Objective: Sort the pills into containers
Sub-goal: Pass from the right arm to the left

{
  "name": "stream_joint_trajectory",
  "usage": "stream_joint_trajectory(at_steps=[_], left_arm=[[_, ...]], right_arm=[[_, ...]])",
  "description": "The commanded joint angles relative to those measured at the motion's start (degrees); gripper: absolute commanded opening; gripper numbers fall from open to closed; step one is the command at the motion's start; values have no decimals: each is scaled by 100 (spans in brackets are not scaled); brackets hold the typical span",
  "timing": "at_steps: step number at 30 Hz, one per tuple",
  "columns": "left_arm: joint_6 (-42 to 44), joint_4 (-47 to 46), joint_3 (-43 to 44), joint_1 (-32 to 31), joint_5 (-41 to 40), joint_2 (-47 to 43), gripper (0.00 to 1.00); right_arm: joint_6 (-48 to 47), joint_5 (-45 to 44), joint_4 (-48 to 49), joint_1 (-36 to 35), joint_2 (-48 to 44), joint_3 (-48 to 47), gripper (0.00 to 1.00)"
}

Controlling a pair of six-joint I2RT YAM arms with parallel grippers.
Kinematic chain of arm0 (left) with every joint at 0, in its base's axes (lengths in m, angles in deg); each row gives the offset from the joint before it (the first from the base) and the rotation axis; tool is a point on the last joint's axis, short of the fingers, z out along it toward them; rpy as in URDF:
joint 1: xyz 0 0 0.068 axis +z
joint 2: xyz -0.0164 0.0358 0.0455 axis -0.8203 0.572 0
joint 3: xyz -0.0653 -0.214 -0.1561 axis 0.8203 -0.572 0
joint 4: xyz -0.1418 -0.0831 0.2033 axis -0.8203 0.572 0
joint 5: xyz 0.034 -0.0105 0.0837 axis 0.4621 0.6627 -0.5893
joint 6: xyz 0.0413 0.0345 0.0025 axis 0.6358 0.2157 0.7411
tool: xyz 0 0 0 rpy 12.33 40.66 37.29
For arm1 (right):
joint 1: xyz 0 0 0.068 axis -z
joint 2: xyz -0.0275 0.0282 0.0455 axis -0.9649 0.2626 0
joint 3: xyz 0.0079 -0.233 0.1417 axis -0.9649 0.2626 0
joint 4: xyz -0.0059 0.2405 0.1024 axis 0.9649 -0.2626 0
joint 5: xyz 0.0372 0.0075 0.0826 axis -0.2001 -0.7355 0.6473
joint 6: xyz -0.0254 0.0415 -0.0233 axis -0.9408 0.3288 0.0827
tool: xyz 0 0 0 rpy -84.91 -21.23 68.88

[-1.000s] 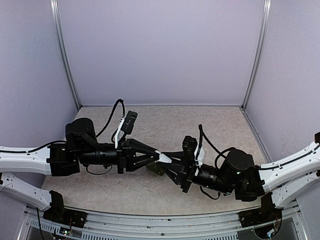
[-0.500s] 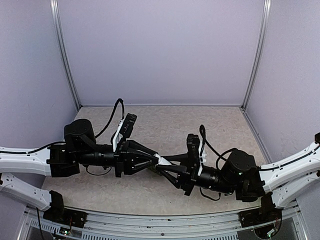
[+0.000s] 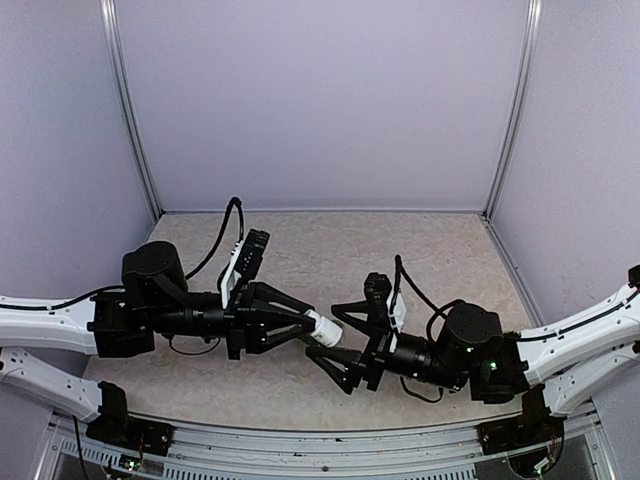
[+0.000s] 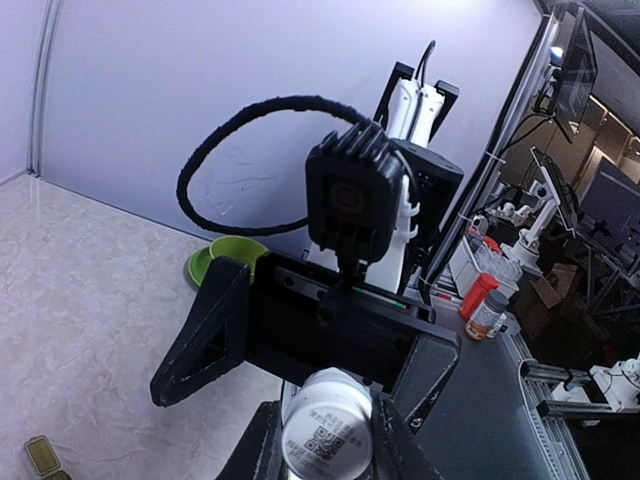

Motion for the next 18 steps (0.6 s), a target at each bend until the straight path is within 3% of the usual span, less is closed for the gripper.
stream_joint_trajectory(at_steps=[1,7,18], left_arm=[[107,324,20,44,-694,-293,0],[121,1006,41,517,-1350,-358,0],[277,1216,-278,1702,-1537,-13,2]], right_arm=[[-114,-443,-491,65,-289,40,96],[-154,-846,-733,74,-843,300,100],[87,-1387,-1049,75,-1525,820,100]])
